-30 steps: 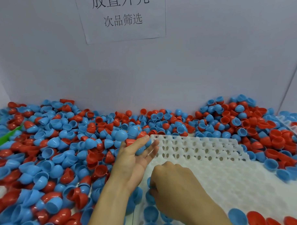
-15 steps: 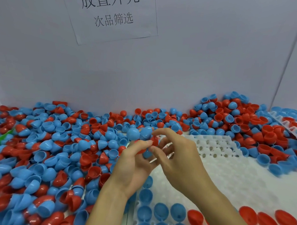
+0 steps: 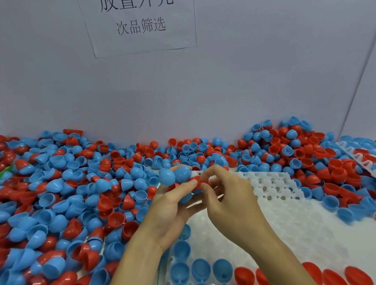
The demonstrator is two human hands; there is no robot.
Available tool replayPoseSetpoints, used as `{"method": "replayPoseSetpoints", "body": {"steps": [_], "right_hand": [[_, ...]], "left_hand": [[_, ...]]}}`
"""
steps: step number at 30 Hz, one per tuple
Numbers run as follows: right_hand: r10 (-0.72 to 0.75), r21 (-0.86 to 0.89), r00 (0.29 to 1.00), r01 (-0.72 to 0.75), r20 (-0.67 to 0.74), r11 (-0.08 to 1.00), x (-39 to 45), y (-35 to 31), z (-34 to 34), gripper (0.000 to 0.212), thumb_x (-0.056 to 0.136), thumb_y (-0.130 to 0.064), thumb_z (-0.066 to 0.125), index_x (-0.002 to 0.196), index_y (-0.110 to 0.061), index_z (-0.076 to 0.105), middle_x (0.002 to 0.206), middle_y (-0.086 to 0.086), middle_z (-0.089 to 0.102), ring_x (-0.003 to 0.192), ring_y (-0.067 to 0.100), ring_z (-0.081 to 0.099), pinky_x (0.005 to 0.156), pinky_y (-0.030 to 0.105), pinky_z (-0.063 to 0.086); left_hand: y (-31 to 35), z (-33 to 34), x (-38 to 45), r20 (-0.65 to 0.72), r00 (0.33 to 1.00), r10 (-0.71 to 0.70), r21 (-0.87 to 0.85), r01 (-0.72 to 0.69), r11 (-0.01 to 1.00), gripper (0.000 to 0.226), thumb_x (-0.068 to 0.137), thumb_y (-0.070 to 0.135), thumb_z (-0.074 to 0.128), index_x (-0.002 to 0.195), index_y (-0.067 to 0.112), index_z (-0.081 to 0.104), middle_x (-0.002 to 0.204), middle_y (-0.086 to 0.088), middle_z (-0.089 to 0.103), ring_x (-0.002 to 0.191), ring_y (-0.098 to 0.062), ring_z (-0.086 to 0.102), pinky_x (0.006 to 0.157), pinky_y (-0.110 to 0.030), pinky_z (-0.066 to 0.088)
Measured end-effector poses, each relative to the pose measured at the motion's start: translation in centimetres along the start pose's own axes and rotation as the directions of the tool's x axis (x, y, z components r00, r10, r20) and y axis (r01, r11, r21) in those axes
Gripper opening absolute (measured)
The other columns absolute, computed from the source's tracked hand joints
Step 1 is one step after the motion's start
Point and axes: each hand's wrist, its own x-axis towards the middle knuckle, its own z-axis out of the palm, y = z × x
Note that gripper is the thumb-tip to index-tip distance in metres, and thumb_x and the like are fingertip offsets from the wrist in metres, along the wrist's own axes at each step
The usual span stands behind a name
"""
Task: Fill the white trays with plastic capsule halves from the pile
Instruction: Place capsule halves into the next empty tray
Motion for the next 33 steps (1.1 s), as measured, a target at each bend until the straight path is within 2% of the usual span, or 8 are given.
{"method": "replayPoseSetpoints", "body": {"steps": [3, 7, 15, 18, 21, 27, 29, 33], "right_hand": [[-0.021, -0.074, 0.999, 0.024, 0.044, 0.997, -0.1, 0.1, -0.1, 0.020, 0.093, -0.016, 0.065, 0.091, -0.036, 0.066, 0.077, -0.023, 0.063, 0.089, -0.009, 0.059, 0.070, 0.005, 0.046], [0.009, -0.006, 0.998, -0.009, -0.055, 1.000, 0.2, 0.4, -0.5, 0.020, 0.092, -0.013, 0.066, 0.085, -0.033, 0.067, 0.078, -0.019, 0.066, 0.083, -0.004, 0.063, 0.068, 0.008, 0.048], [0.075, 0.169, 0.992, -0.057, -0.102, 0.984, 0.5, 0.0, -1.2, 0.014, 0.091, -0.023, 0.069, 0.083, -0.034, 0.066, 0.086, -0.019, 0.068, 0.080, 0.002, 0.070, 0.067, 0.015, 0.055], [0.066, 0.181, 0.995, -0.051, -0.077, 0.982, 0.5, 0.0, -1.2, 0.014, 0.091, -0.020, 0.070, 0.086, -0.032, 0.067, 0.089, -0.018, 0.068, 0.079, 0.004, 0.070, 0.066, 0.014, 0.054], [0.068, 0.133, 0.998, -0.067, -0.008, 0.989, 0.6, 0.3, -1.4, 0.026, 0.091, -0.012, 0.069, 0.087, -0.037, 0.068, 0.092, -0.020, 0.070, 0.085, 0.000, 0.069, 0.068, 0.014, 0.055], [0.036, -0.111, 0.999, -0.037, -0.011, 0.993, 0.6, 1.0, -1.6, 0.037, 0.091, -0.005, 0.065, 0.083, -0.041, 0.065, 0.095, -0.025, 0.065, 0.096, -0.011, 0.057, 0.074, 0.002, 0.046], [0.022, -0.152, 1.000, -0.025, -0.022, 0.988, 0.6, 1.1, -1.5, 0.030, 0.091, -0.013, 0.067, 0.084, -0.043, 0.068, 0.094, -0.027, 0.061, 0.097, -0.013, 0.054, 0.073, 0.002, 0.046], [0.071, -0.118, 0.995, -0.079, -0.066, 0.990, 0.6, 0.7, -1.3, 0.018, 0.084, -0.048, 0.066, 0.068, -0.052, 0.060, 0.086, -0.032, 0.057, 0.090, -0.012, 0.057, 0.062, 0.005, 0.047]], "left_hand": [[-0.1, -0.1, 0.0, 0.000, 1.000, 0.018, 0.035, -0.018, 0.999, 0.043, 0.083, 0.012, 0.068, 0.122, -0.004, 0.060, 0.118, -0.026, 0.070, 0.110, -0.042, 0.069, 0.082, -0.045, 0.060], [0.1, 0.0, 0.2, -0.007, 1.000, 0.022, -0.022, -0.023, 1.000, 0.042, 0.089, 0.014, 0.064, 0.125, -0.008, 0.058, 0.123, -0.026, 0.067, 0.114, -0.042, 0.067, 0.095, -0.053, 0.055], [0.6, -0.5, 0.3, -0.278, 0.959, 0.057, -0.156, -0.104, 0.982, 0.046, 0.088, 0.003, 0.065, 0.133, -0.005, 0.056, 0.112, -0.020, 0.068, 0.082, -0.027, 0.075, 0.067, -0.033, 0.061], [0.7, -0.2, 0.1, -0.253, 0.966, 0.053, -0.117, -0.085, 0.989, 0.053, 0.074, 0.014, 0.073, 0.124, -0.001, 0.062, 0.108, -0.018, 0.066, 0.074, -0.023, 0.073, 0.065, -0.031, 0.060], [0.8, 0.1, -0.1, -0.184, 0.983, 0.031, -0.113, -0.052, 0.992, 0.058, 0.076, 0.021, 0.072, 0.127, -0.004, 0.060, 0.109, -0.020, 0.068, 0.079, -0.025, 0.073, 0.067, -0.032, 0.061], [0.6, -0.2, -0.2, -0.116, 0.992, 0.043, -0.057, -0.050, 0.997, 0.040, 0.077, 0.012, 0.071, 0.115, 0.001, 0.067, 0.105, -0.020, 0.073, 0.082, -0.028, 0.075, 0.066, -0.033, 0.060], [0.5, -0.4, -0.1, -0.104, 0.992, 0.068, -0.006, -0.069, 0.998, 0.035, 0.076, 0.009, 0.071, 0.110, 0.004, 0.068, 0.106, -0.021, 0.073, 0.086, -0.029, 0.075, 0.068, -0.032, 0.060], [0.3, -0.4, -0.2, -0.031, 0.989, 0.143, 0.087, -0.140, 0.986, 0.053, 0.075, 0.008, 0.073, 0.125, 0.007, 0.057, 0.105, -0.020, 0.073, 0.095, -0.031, 0.074, 0.077, -0.033, 0.060]]}}
